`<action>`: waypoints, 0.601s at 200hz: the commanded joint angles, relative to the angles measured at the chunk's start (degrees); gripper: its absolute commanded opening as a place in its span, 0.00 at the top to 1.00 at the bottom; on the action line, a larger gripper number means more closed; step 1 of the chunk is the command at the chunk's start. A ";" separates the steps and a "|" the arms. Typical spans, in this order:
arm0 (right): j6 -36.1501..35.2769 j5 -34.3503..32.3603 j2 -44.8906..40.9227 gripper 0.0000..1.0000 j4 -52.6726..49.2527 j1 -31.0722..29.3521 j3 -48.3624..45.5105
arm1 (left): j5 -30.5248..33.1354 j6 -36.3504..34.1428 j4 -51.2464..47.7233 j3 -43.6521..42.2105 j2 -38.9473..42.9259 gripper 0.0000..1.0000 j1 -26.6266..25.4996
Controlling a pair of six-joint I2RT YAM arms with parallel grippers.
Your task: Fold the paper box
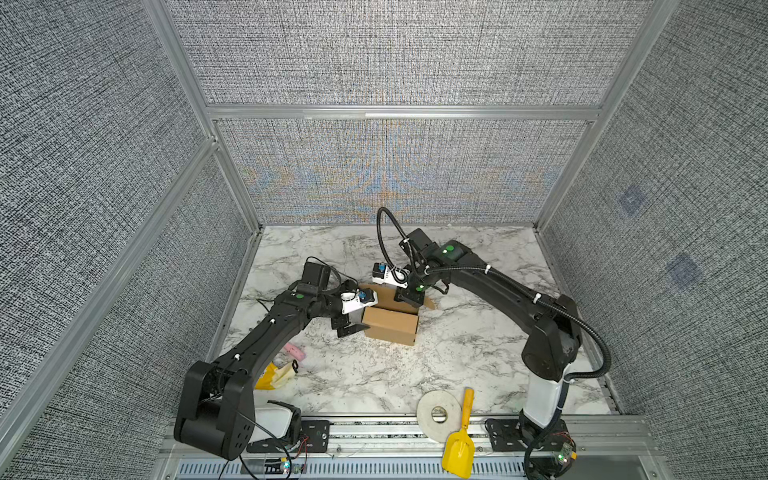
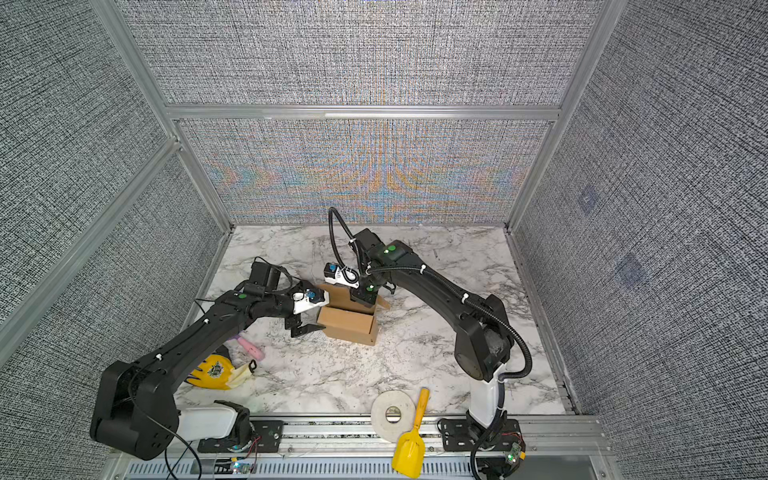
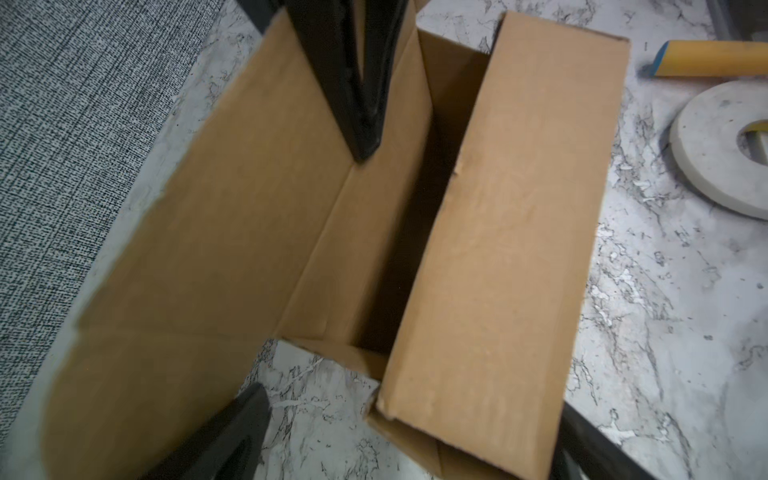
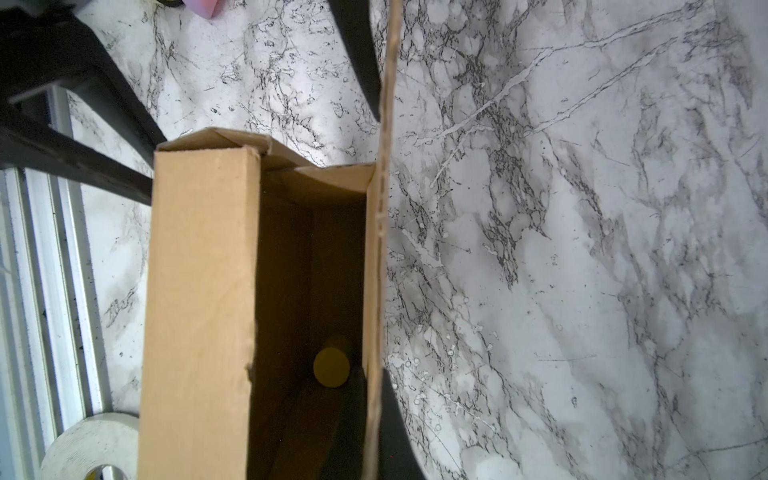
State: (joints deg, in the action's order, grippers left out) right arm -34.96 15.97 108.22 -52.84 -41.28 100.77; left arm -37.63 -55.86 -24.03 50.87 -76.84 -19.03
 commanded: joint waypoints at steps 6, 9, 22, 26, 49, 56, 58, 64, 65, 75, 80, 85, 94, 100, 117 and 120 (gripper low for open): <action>0.23 1.67 -0.03 0.94 -0.77 -0.32 0.39 | -0.86 6.33 4.30 1.20 -1.34 0.01 -0.13; 0.29 1.76 -0.03 0.94 -0.77 -0.30 0.39 | -0.87 6.77 4.42 1.32 -1.51 0.01 -0.13; 0.58 2.27 -0.02 0.93 -0.73 -0.34 0.39 | -0.87 7.54 4.82 1.75 -2.41 0.01 -0.18; 0.70 2.38 -0.04 0.92 -0.71 -0.39 0.39 | -0.95 7.83 4.95 1.84 -2.60 0.01 -0.14; 1.16 2.56 -0.10 0.87 -0.77 -0.47 0.62 | -1.68 9.42 5.13 2.80 -3.70 0.03 -0.30; 1.19 2.49 -0.18 0.86 -0.86 -0.47 0.73 | -1.66 9.62 5.07 3.17 -3.93 0.03 -0.44; 1.20 2.56 -0.20 0.86 -0.90 -0.47 0.74 | -1.66 9.60 5.05 3.18 -4.00 0.03 -0.47; 1.25 2.58 -0.37 0.85 -0.99 -0.48 0.91 | -1.54 9.70 4.94 3.51 -4.18 0.03 -0.57; 1.23 2.58 -0.38 0.84 -1.02 -0.47 0.91 | -1.51 9.71 4.91 3.56 -4.23 0.03 -0.57; 1.24 2.58 -0.47 0.82 -1.20 -0.47 1.21 | -1.32 9.88 4.73 3.97 -4.56 0.04 -0.62; 1.15 2.50 -0.47 0.81 -1.28 -0.46 1.31 | -1.22 9.93 4.65 4.21 -4.80 0.05 -0.66; 1.23 2.42 -0.47 0.80 -1.30 -0.39 1.36 | -1.14 10.02 4.67 4.37 -4.98 0.05 -0.66; 1.14 2.32 -0.47 0.79 -1.30 -0.38 1.45 | -1.05 10.28 4.58 4.67 -5.24 0.06 -0.66; 1.25 2.16 -0.40 0.78 -1.31 -0.38 1.49 | -1.05 10.48 4.55 4.79 -5.41 0.06 -0.72; 1.23 2.30 -0.14 0.77 -1.70 0.03 2.09 | -1.00 10.66 4.77 4.94 -5.73 0.06 -0.74; 1.21 2.39 -0.11 0.77 -1.78 0.05 2.19 | -0.96 10.68 4.78 4.94 -5.85 0.06 -0.75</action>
State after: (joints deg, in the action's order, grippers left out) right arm -32.08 15.99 108.01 -51.92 -41.19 102.06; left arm -38.70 -47.72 -21.61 55.24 -82.19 -19.77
